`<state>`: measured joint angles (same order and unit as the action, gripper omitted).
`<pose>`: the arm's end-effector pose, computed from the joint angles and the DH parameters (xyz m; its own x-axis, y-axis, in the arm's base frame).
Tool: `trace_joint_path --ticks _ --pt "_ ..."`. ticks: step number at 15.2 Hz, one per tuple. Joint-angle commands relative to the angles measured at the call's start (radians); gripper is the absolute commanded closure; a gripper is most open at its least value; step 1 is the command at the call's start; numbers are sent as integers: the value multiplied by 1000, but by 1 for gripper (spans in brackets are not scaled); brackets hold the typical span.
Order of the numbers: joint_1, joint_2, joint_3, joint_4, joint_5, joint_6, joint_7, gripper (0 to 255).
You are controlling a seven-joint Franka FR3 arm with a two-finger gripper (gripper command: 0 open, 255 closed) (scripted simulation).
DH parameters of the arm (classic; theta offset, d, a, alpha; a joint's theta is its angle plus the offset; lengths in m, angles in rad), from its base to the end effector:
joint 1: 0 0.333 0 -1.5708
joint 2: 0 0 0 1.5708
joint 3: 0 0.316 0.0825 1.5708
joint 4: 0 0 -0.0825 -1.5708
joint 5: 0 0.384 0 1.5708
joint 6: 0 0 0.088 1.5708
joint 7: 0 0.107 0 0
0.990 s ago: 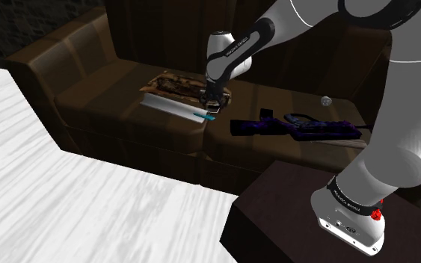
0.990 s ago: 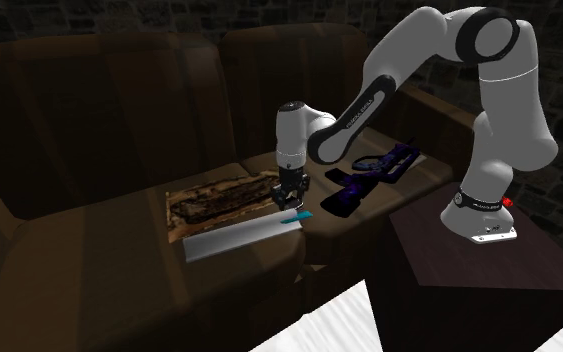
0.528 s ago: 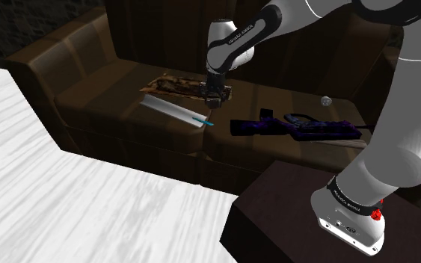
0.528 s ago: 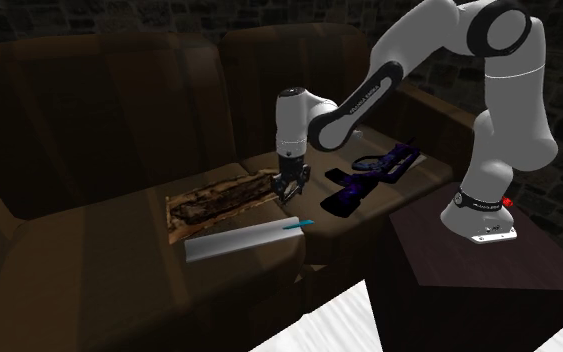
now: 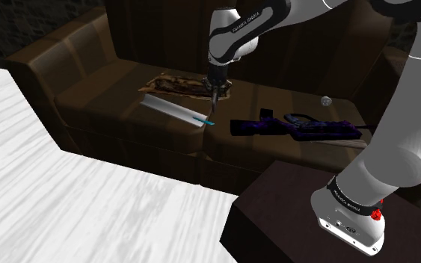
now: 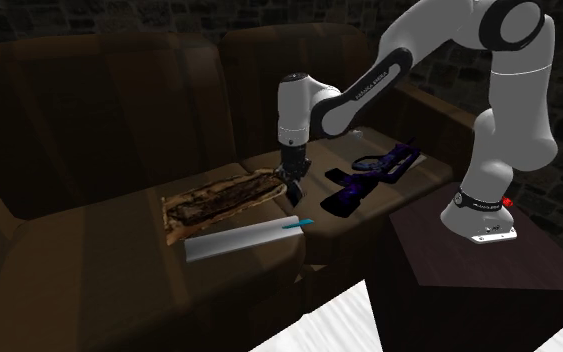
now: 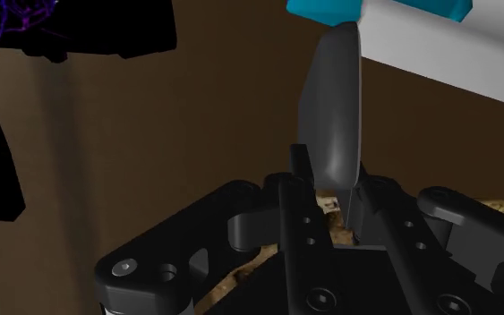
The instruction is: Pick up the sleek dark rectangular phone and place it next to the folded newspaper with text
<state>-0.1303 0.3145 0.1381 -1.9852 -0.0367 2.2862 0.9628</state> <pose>0.6042 0.0009 0.3073 0.5919 -0.8058 -0.0181 -0.8059 -0.5920 -0.0005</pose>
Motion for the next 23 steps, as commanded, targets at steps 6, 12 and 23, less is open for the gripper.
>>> trace_joint_path --ticks 6,12,23 --pt "-79 -171 -30 -240 34 70 -126 255" --pt "-144 -309 -81 -421 54 112 -256 255" --pt "-277 -513 -230 -656 21 140 -511 255"
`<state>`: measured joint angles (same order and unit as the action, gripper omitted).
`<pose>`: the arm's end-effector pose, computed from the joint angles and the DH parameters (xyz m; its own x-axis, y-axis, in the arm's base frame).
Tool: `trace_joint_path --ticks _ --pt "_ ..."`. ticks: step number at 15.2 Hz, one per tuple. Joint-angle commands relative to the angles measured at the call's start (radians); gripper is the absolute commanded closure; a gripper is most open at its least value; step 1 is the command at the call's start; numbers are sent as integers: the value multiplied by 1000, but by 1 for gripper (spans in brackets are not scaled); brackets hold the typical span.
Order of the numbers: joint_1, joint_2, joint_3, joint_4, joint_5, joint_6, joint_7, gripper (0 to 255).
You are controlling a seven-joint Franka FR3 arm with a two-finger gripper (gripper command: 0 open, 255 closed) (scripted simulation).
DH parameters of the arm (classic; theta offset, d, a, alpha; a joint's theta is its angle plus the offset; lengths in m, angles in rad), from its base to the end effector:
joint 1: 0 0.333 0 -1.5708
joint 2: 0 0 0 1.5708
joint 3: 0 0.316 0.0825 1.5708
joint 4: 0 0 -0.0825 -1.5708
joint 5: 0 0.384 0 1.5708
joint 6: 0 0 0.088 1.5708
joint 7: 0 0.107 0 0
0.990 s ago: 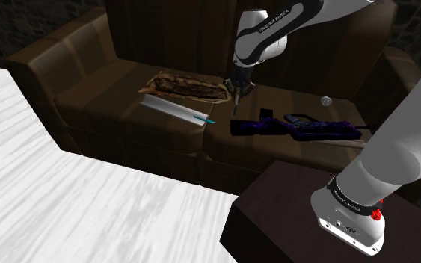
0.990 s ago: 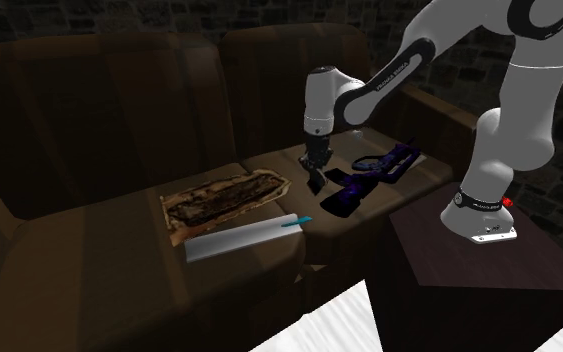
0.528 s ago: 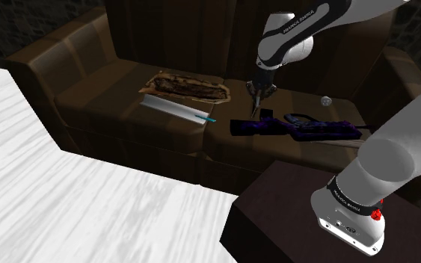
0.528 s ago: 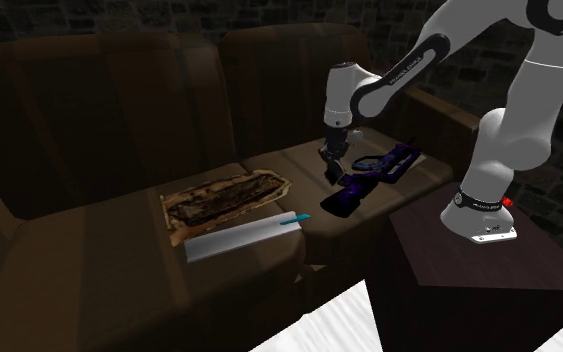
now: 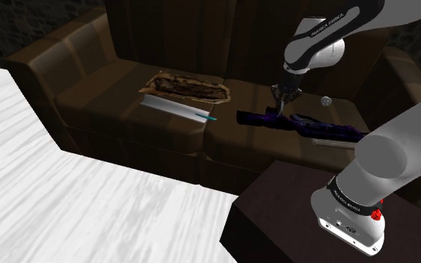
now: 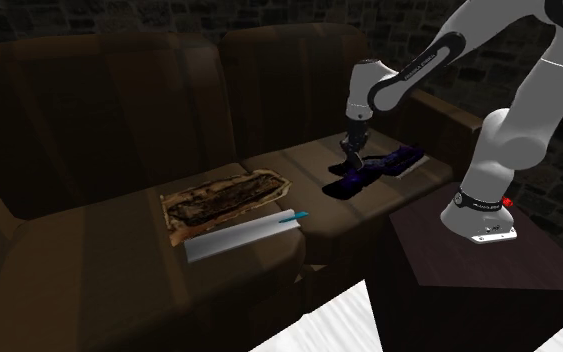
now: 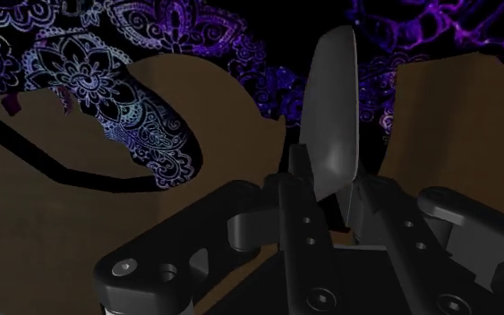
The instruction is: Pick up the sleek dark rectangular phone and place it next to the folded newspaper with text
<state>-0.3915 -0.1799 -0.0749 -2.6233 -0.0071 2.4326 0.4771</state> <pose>0.3768 -0.1888 0.3094 0.5923 -0.8056 -0.0140 -0.8057 -0.5923 -0.0027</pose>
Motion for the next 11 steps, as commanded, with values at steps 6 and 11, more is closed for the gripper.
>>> trace_joint_path --ticks 6,11 --pt "-107 -91 -120 -86 -65 -8 -172 255" --pt "-189 -121 -214 -107 -118 -13 -301 255"
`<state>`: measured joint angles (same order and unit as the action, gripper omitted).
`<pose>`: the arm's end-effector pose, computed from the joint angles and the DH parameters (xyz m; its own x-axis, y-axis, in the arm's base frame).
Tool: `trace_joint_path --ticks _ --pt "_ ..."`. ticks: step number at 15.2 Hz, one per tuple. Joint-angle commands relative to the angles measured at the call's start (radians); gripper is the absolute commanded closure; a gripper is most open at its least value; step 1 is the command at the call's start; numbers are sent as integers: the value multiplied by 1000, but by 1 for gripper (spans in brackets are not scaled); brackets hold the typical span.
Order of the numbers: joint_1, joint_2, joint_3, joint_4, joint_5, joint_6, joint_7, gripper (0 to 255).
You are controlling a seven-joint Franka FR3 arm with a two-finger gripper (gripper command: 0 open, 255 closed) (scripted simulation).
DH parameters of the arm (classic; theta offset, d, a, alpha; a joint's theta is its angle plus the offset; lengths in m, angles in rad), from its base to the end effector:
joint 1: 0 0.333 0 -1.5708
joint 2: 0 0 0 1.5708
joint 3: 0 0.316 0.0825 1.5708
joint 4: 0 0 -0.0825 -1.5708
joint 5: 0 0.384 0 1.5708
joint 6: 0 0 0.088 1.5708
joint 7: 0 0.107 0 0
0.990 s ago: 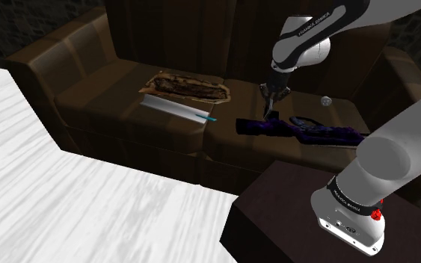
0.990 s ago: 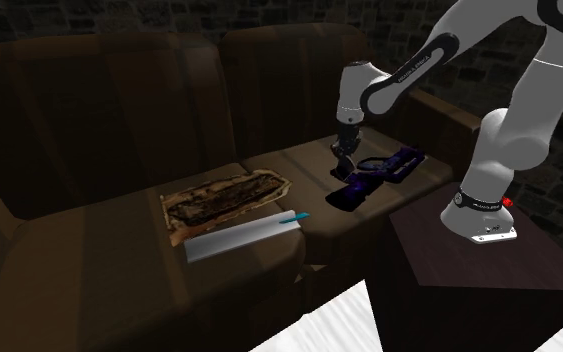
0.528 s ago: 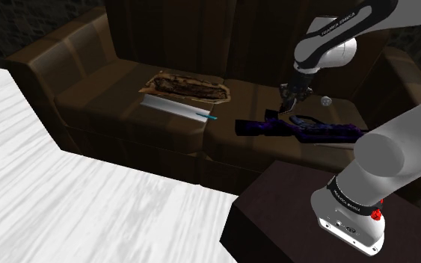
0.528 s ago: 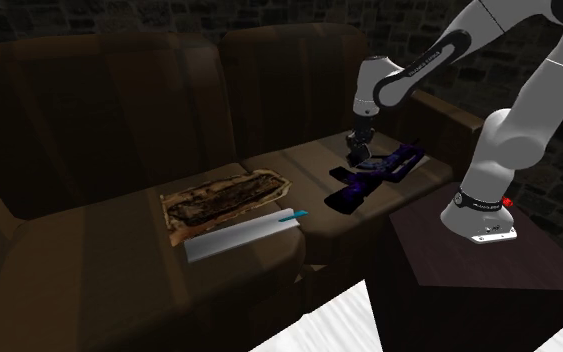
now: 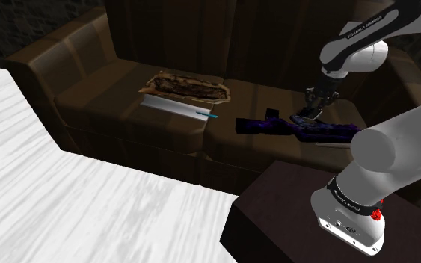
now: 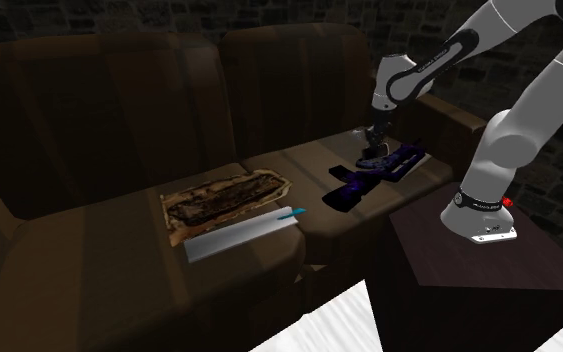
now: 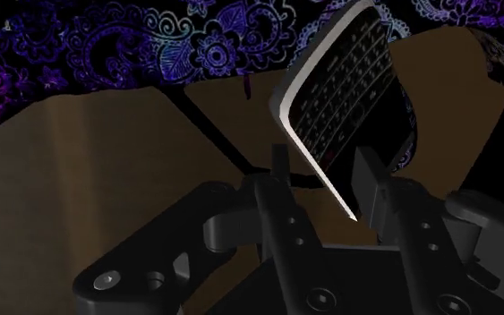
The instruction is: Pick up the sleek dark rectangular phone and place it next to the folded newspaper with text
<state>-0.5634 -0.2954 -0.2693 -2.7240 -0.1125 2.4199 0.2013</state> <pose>0.2647 -0.2829 0.3112 0.5921 -0.8057 -0.0159 -0.8058 -0.5921 -0.0015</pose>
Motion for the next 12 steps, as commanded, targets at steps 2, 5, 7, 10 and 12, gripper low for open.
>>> trace_joint_path --ticks 2,5,7,10,12 --pt "-49 -8 -58 -5 -32 -3 -80 255" --pt "-64 -8 -78 4 -40 -9 -105 255" --pt "-72 -78 -62 -53 -83 7 -111 0" --pt "-107 -307 -21 -225 -193 32 -154 0" --pt "-121 -402 -10 -287 -224 30 -182 0"
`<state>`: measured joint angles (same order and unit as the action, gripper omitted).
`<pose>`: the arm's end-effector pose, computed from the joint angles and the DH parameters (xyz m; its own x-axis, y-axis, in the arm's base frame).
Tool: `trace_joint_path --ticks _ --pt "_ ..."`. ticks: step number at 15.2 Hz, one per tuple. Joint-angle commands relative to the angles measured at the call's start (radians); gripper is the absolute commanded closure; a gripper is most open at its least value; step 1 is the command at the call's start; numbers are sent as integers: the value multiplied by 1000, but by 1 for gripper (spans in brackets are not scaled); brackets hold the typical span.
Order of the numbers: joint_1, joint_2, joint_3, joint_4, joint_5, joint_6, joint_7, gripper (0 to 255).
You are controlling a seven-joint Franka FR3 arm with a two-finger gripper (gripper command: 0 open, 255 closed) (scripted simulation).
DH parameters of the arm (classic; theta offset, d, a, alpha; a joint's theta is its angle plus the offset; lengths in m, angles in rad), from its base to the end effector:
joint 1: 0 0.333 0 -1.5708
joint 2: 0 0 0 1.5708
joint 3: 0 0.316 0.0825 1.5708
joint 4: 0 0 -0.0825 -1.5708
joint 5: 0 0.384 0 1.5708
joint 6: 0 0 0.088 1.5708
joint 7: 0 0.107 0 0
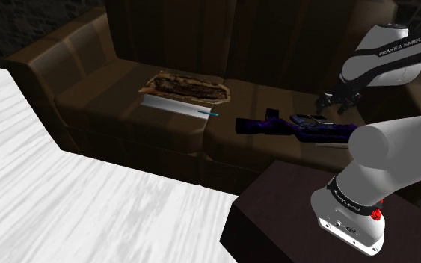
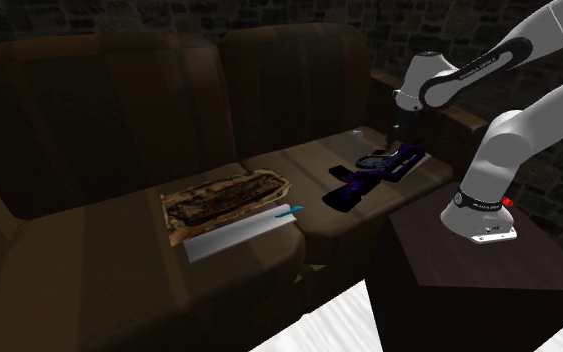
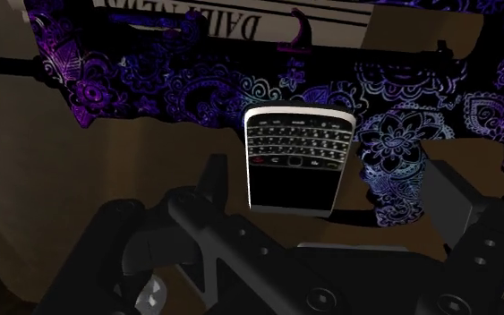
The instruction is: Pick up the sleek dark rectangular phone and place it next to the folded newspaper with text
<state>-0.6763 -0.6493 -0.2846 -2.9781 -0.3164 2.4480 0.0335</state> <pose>0.1920 -0.2438 0.3287 0.7522 -0.6491 0.1136 -0.6570 -0.7520 0.0534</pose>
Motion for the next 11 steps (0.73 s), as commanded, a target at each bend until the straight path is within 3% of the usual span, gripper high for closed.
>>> trace_joint_path --ticks 1,7,11 --pt "-10 -28 3 -37 -24 26 -12 0" --pt "-21 116 -12 -55 -54 187 1 0" --pt "-21 116 -12 -55 -54 187 1 0"
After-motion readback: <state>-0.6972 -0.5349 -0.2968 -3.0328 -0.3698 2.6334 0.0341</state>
